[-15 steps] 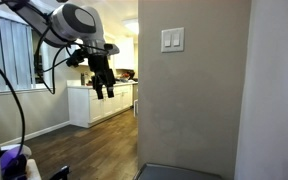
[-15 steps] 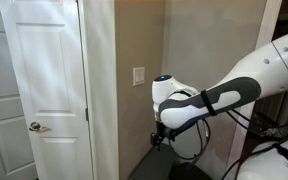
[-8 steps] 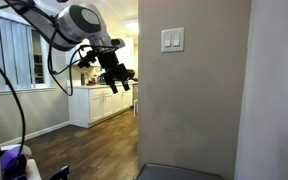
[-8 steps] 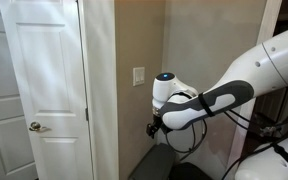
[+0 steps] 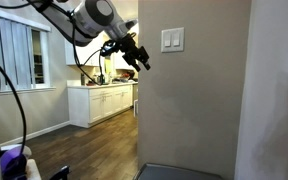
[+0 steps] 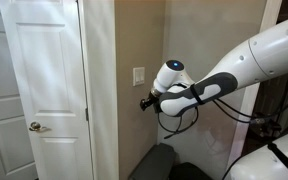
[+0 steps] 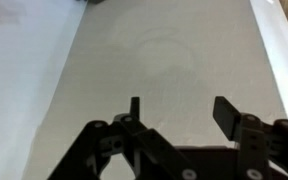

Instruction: Flip the left light switch on the wall

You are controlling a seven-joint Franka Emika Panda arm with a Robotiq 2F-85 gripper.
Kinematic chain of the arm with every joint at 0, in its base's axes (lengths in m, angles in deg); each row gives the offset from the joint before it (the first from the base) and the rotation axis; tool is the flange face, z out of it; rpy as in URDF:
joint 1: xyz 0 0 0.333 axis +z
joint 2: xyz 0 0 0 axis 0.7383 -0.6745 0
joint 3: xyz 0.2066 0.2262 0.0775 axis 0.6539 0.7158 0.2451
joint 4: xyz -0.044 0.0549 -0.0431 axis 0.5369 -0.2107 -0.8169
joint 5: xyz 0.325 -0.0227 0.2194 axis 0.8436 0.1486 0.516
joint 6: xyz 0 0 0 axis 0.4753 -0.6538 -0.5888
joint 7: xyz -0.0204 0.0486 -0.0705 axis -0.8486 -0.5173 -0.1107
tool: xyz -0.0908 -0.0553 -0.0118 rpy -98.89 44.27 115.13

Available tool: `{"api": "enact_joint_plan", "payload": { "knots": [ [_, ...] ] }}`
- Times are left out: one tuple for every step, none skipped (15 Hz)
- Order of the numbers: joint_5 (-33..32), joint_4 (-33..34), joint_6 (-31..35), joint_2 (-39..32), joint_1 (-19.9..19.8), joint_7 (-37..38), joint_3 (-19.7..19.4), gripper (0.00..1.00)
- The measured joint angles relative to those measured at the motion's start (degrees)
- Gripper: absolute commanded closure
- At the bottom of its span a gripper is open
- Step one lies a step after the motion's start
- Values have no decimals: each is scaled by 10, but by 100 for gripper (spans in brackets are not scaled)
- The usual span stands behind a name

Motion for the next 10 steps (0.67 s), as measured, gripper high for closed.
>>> {"api": "enact_joint_plan", "payload": {
  "knots": [
    [0,6,22,0,-13,0,4,61],
    [0,11,42,0,-27,0,9,66],
    [0,15,62,0,-43,2,19,73],
    [-1,18,81,0,-60,6,30,80],
    [-2,19,100,0,-78,14,44,85],
    [-3,20,118,-1,-97,21,59,93],
    [-3,21,134,-1,-117,27,75,98],
    [-3,23,150,-1,-136,34,92,100],
    [-3,27,166,-1,-156,42,109,100],
    [-3,31,182,-1,-176,48,127,100]
  ]
}}
